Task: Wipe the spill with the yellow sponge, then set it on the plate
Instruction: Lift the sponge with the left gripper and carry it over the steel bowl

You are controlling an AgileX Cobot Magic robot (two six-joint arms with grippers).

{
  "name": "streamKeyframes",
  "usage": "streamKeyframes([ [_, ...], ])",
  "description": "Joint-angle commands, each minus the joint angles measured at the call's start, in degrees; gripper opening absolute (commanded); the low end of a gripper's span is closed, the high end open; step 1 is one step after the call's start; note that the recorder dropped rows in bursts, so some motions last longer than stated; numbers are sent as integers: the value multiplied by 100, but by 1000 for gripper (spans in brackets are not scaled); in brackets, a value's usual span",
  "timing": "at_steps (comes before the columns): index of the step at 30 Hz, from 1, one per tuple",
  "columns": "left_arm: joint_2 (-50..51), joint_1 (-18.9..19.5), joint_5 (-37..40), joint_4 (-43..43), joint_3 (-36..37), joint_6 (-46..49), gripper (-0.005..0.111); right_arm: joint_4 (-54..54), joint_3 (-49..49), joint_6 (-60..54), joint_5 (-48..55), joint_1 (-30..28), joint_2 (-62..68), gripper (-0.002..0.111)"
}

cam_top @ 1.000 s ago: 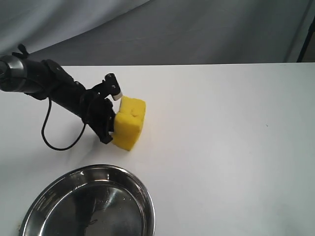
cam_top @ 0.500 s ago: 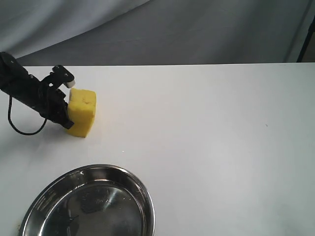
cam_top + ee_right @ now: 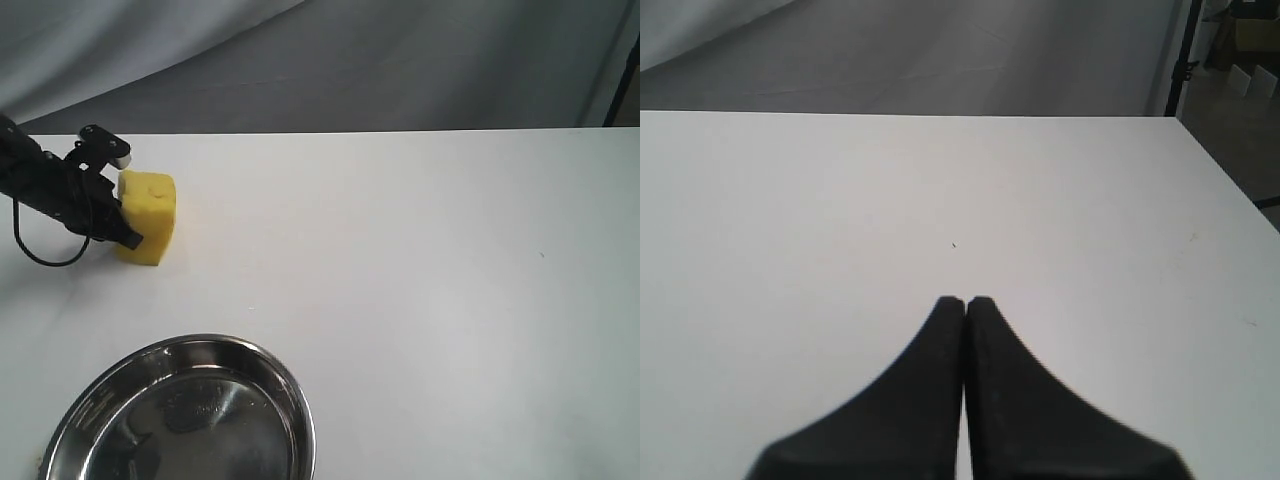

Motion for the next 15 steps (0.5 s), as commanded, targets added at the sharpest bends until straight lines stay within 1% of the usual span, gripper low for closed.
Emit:
streamKeyframes([
  [1,55,193,-713,231,194,135,0,29,22,3,-47,-20,20,0],
  [6,-335,193,-536,134,194,305,0,29,22,3,-47,-20,20,0],
  [15,-858,193,149,134,194,305,0,29,22,3,-47,-20,20,0],
])
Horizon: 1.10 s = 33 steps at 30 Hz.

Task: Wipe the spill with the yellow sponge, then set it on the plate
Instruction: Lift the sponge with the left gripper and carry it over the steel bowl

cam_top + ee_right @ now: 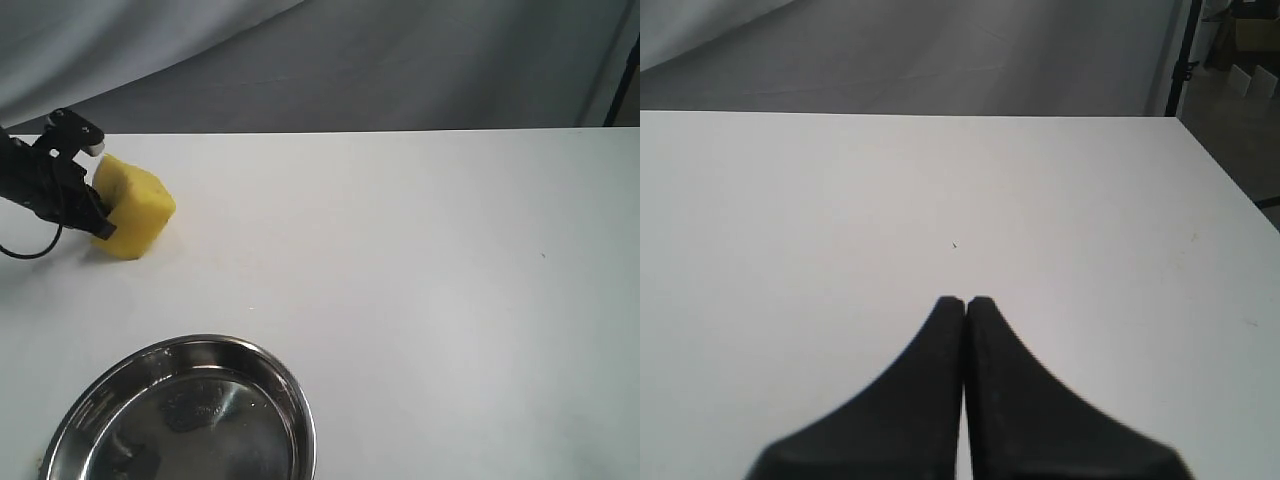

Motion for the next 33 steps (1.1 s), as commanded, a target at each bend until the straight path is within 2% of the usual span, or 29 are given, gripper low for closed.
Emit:
streamKeyframes([
  [1,-286,19,293,53,42,28,0,29,22,3,-47,-20,20,0],
  [13,-949,19,799,16,42,-5,0,29,22,3,-47,-20,20,0],
  [33,-2088,19,3033,16,53,-33,0,29,22,3,-47,-20,20,0],
])
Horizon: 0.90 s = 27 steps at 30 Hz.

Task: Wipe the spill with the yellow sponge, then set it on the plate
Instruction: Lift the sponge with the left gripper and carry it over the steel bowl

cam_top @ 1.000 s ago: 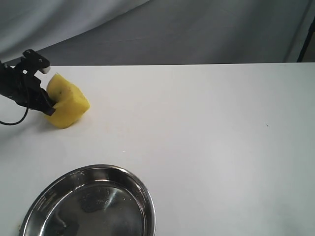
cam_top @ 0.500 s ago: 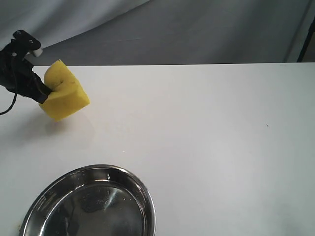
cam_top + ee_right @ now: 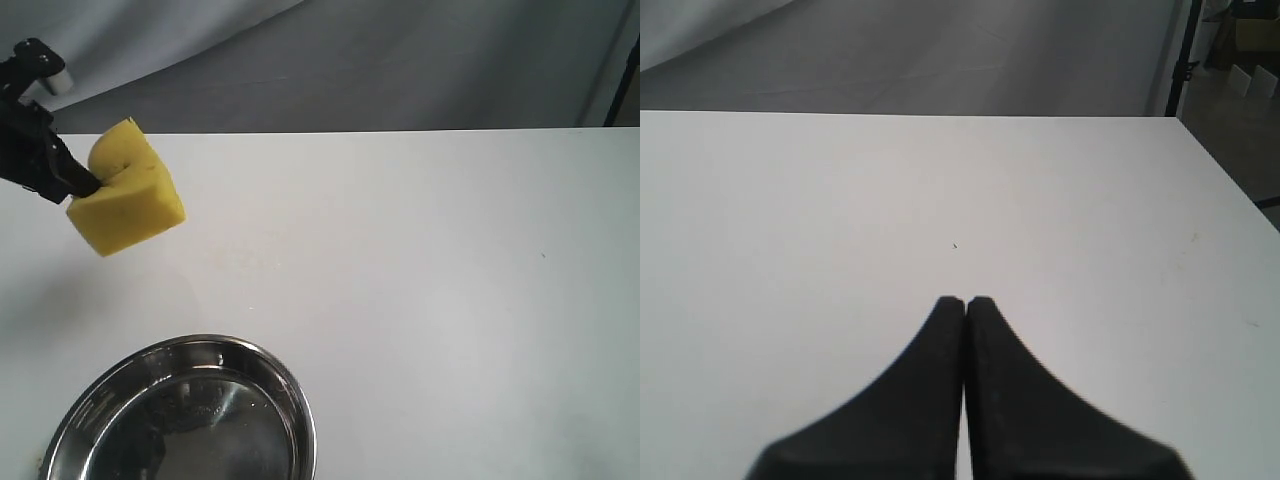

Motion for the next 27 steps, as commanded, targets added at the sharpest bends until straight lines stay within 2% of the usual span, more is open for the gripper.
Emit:
streamKeyframes([
  [1,-407,13,623,-39,28,-106,0,29,22,3,-47,-20,20,0],
  [5,-956,13,561,-39,422,-200,0,29,22,3,-47,-20,20,0],
  [16,-2505,13,-114,-181,2256,-200,0,29,22,3,-47,-20,20,0],
  [20,-2963,13,-406,-709,3019,-21,0,29,22,3,-47,-20,20,0],
  [23,-3398,13,-789,-1187,3845,66,0,29,22,3,-47,-20,20,0],
  [27,-3636,13,-1062,-2395,4630,1129,0,29,22,3,-47,-20,20,0],
])
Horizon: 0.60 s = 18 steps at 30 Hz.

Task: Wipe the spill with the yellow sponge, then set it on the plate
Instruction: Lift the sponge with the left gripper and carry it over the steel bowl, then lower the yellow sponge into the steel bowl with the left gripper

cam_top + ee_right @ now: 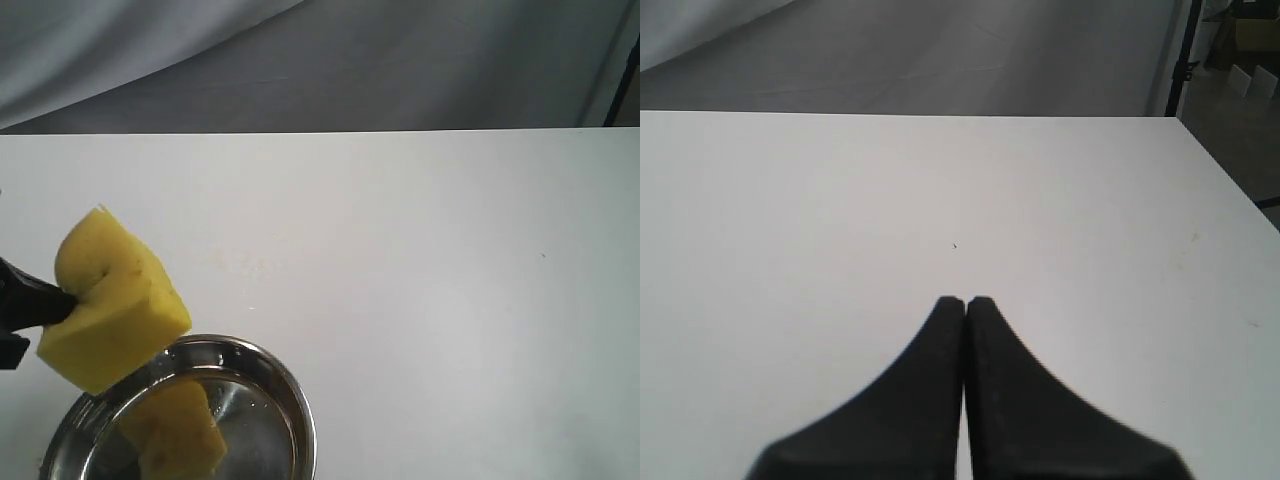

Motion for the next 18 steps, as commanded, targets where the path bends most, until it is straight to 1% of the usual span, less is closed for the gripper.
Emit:
streamKeyframes([
  [1,-213,13,-214,-1274,562,1097,0,29,22,3,-47,-20,20,0],
  [2,-260,13,-146,-1541,608,1323,0,29,22,3,-47,-20,20,0],
  [4,-387,13,-68,-1830,608,1471,0,29,22,3,-47,-20,20,0],
  [7,-510,13,-68,-1884,608,1471,0,29,22,3,-47,-20,20,0],
  [12,-510,-47,179,-1872,608,1471,0,29,22,3,-47,-20,20,0],
  [15,-510,-315,142,-1601,699,1481,0,29,22,3,-47,-20,20,0],
  [18,-498,-717,-77,-1117,862,1470,0,29,22,3,-47,-20,20,0],
])
